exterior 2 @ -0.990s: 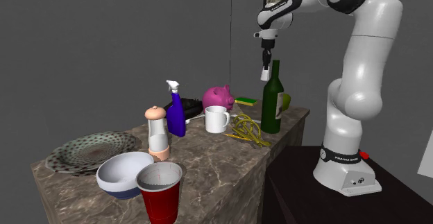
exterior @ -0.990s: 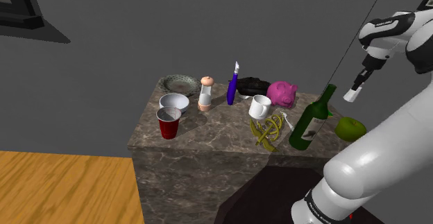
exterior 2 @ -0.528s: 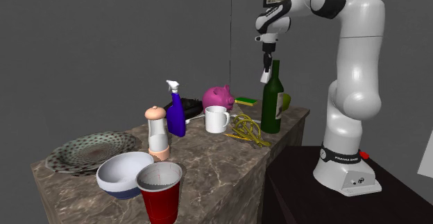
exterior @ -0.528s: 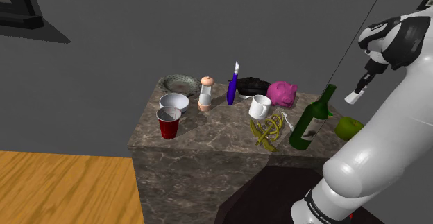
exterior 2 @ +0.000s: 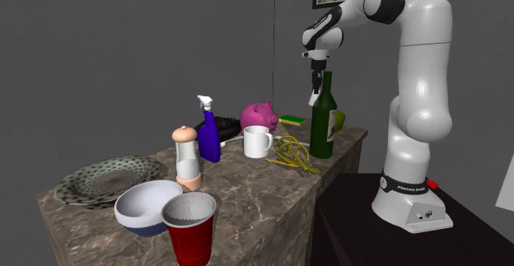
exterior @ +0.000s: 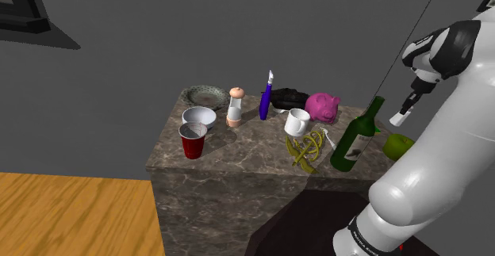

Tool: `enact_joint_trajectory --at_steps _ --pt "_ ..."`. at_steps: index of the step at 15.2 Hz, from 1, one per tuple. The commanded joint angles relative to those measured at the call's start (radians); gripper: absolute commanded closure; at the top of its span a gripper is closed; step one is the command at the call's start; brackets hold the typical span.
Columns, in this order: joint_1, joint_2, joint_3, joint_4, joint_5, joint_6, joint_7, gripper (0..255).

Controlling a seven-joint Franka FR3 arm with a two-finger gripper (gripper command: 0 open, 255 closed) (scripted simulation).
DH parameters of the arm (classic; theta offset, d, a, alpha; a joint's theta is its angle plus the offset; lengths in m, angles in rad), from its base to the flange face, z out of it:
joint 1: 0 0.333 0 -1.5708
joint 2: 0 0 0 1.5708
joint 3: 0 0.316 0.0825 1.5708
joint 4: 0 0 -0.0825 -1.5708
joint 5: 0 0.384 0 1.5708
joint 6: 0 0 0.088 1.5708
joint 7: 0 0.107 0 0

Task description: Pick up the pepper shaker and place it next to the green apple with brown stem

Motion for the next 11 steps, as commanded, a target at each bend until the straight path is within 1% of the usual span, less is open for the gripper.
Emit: enact_joint_trajectory --at_steps 1,11 --pt "-0.002 0.008 0.001 -0.022 0.009 0.027 -0.006 255" --pt "-0.03 0.089 0.02 -0.101 0.099 0.148 -0.066 255"
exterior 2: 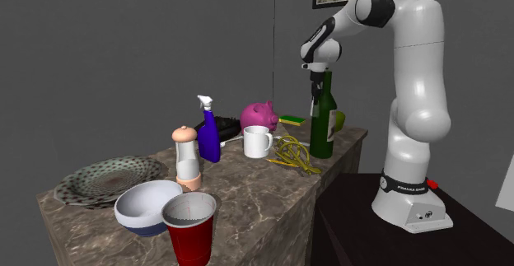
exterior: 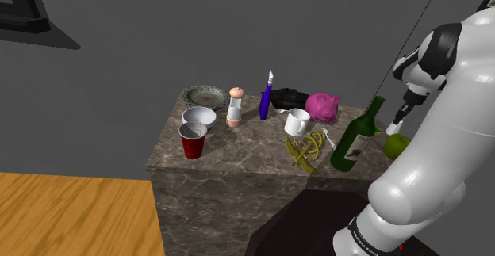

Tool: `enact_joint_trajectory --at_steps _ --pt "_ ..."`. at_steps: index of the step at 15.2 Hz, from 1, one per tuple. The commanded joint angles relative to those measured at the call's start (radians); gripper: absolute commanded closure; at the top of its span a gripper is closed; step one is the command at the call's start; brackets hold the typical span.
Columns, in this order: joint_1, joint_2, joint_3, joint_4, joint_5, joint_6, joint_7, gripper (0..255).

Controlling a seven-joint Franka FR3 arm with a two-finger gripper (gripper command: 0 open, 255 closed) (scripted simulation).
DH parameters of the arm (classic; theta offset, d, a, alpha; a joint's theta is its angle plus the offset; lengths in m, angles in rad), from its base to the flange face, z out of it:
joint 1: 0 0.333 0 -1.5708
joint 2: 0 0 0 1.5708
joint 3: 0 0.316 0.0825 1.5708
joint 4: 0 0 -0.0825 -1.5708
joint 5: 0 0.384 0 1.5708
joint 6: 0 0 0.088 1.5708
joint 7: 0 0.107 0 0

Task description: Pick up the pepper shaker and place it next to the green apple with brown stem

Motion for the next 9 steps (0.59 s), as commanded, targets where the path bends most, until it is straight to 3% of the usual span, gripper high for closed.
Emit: enact_joint_trajectory --at_steps 1,9 --pt "-0.01 0.025 0.008 -0.009 0.029 0.023 -0.018 255" --pt "-0.047 0.097 0.045 -0.049 0.114 0.103 -0.075 255"
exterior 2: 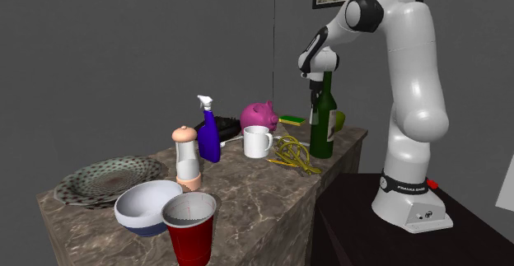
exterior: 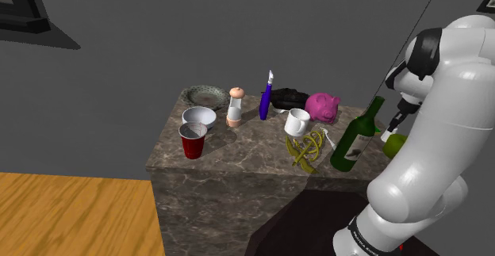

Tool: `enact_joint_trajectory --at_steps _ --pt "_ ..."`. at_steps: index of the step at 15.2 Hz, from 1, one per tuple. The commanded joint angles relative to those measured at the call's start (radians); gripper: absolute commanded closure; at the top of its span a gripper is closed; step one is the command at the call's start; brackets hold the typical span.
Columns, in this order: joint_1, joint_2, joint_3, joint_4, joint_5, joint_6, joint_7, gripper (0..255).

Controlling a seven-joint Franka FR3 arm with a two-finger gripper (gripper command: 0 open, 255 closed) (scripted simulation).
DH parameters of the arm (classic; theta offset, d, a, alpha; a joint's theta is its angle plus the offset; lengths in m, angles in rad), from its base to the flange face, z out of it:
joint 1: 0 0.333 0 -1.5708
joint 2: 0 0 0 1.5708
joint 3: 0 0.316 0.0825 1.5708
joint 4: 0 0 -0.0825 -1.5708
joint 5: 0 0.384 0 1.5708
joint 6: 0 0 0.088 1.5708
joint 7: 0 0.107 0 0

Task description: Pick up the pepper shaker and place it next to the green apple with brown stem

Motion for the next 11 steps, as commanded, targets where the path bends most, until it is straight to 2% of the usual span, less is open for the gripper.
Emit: enact_joint_trajectory --at_steps 1,7,8,11 --pt "-0.005 0.009 0.005 -0.001 0.011 0.007 -0.007 255" --pt "-0.005 0.009 0.005 -0.001 0.011 0.007 -0.007 255" --pt "-0.005 0.009 0.005 -0.001 0.011 0.007 -0.007 0" --pt "-0.005 0.009 0.005 -0.001 0.011 0.007 -0.007 0"
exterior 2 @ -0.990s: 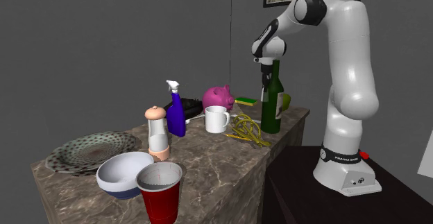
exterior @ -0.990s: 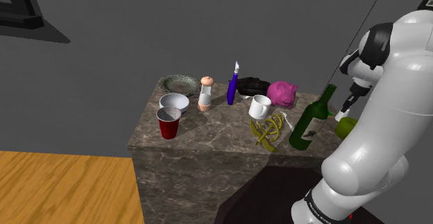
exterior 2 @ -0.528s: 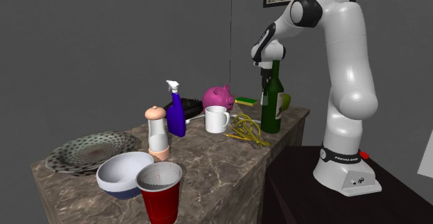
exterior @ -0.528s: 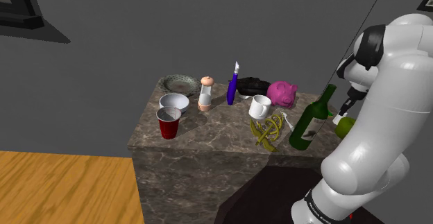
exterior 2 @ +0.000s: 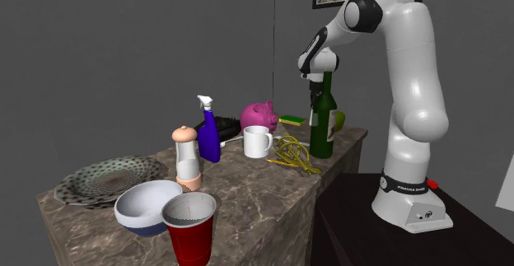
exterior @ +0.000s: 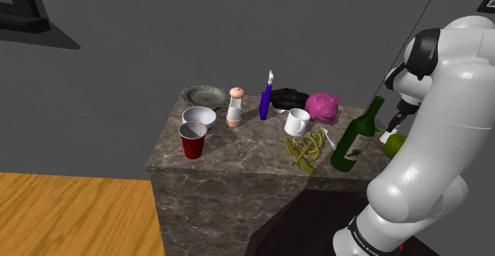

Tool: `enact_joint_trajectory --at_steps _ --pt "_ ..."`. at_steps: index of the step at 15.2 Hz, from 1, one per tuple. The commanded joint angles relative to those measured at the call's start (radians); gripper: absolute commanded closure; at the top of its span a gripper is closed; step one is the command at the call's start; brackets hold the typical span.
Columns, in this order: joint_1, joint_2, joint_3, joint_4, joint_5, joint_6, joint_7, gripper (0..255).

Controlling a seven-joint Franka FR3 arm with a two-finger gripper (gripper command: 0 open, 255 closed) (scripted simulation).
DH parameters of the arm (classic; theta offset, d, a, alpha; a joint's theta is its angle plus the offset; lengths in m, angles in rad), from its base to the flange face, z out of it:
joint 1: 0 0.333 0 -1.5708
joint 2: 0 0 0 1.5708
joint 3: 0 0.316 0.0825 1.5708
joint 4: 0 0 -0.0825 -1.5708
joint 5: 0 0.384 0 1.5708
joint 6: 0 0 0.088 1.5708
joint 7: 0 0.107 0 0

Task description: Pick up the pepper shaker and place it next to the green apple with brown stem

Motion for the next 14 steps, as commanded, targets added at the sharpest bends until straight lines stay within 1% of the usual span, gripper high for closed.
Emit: enact_joint_trajectory --at_steps 1,2,6,14 --pt "0.0 0.0 0.0 0.0 0.0 0.0 0.0 0" --pt "0.0 0.0 0.0 0.0 0.0 0.0 0.0 0" --pt "0.064 -0.114 -0.056 0.035 -0.131 -0.098 0.088 0" --pt "0.062 -0.114 -0.054 0.035 -0.131 -0.098 0.089 0"
